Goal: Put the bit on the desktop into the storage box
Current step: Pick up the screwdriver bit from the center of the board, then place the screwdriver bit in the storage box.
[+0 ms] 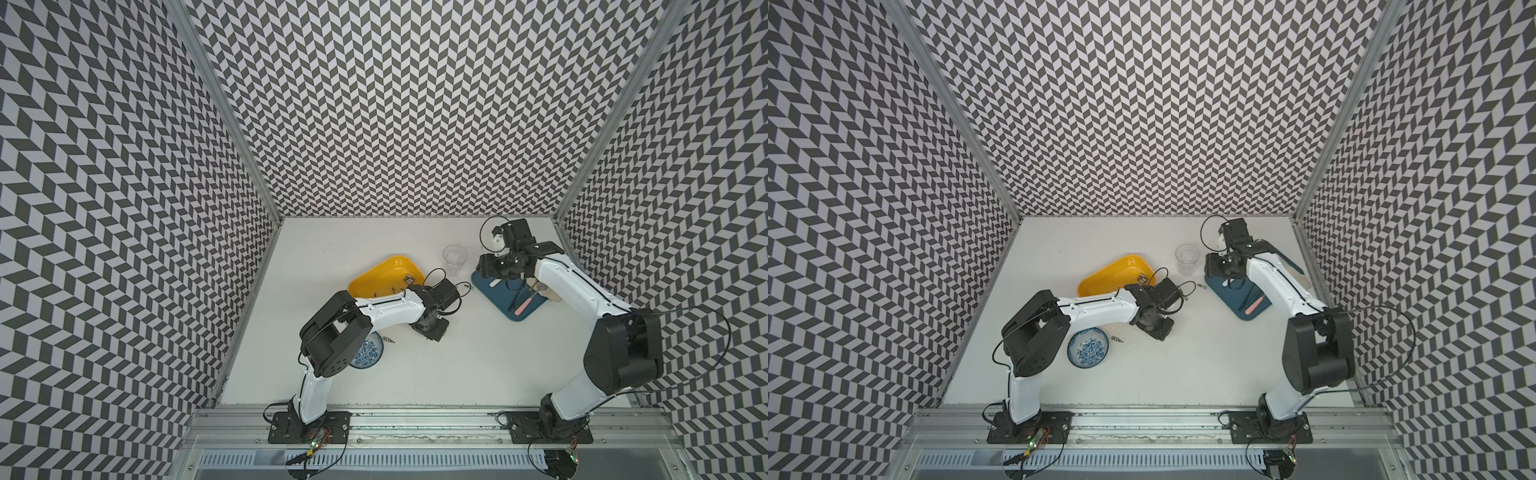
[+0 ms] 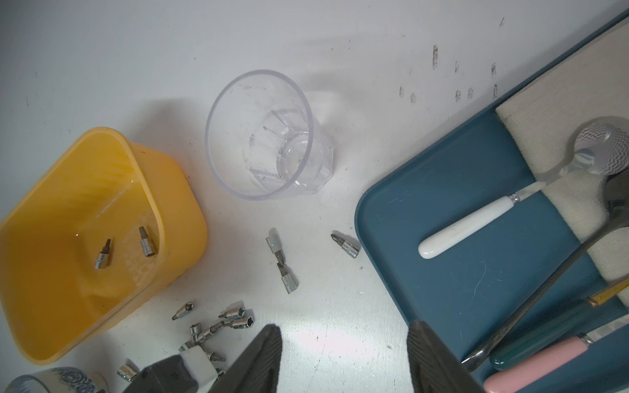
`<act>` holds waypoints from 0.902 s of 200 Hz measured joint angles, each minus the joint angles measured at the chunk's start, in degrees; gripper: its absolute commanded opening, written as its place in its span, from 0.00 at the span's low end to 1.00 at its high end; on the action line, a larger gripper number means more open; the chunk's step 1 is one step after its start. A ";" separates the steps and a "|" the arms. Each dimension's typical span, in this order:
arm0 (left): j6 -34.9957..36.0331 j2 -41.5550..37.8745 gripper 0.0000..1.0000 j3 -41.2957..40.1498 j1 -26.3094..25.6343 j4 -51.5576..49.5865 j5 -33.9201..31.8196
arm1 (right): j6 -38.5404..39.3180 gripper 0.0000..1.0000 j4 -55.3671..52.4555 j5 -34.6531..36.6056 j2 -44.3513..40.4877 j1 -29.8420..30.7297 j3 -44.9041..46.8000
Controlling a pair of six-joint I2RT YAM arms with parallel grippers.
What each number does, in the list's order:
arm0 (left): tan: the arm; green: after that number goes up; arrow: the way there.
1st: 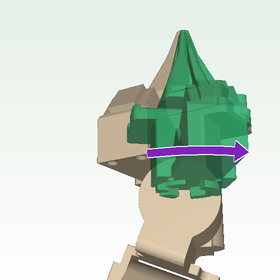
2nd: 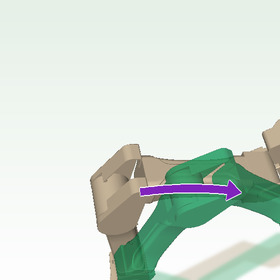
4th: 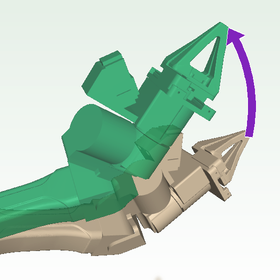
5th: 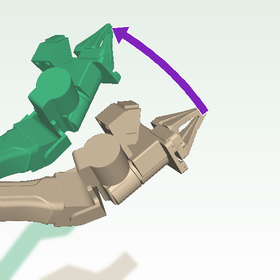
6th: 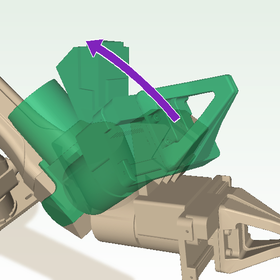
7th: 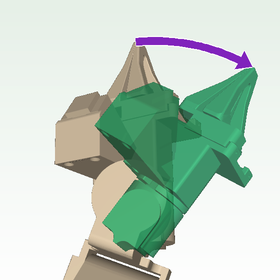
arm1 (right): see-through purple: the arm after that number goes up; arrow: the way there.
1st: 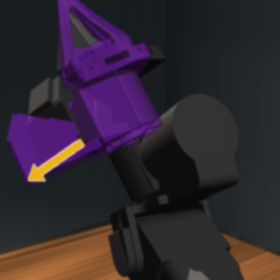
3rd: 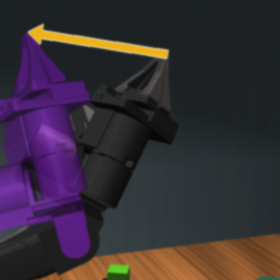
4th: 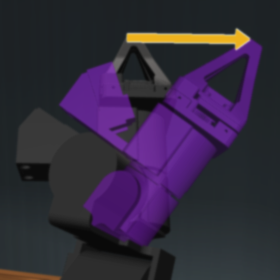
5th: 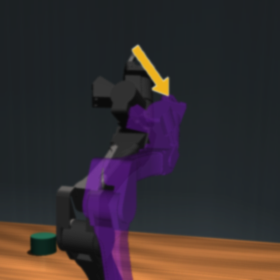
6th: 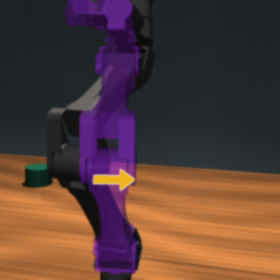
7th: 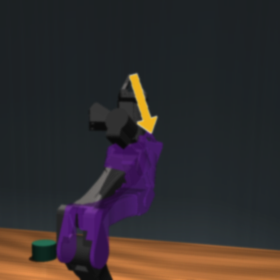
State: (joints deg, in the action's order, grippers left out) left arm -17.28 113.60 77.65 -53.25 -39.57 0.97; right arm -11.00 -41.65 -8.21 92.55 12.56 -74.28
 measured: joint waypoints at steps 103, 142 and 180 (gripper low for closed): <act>-0.31 -2.21 0.00 0.39 1.09 -2.40 -0.20 | -0.83 0.64 2.32 -2.47 -2.23 1.09 8.57; -0.09 -9.11 0.00 3.98 7.61 -5.70 0.26 | -0.72 0.64 3.91 -1.57 -2.23 6.25 8.85; 1.29 -15.28 0.00 6.16 17.62 -6.71 -0.55 | -0.70 0.64 5.25 -0.96 -1.95 10.32 9.35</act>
State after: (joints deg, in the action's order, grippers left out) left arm -15.99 98.32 83.81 -35.64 -46.28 0.43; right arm -11.70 -36.40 -9.17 90.61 22.87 -64.93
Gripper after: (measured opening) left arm 0.135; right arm 0.635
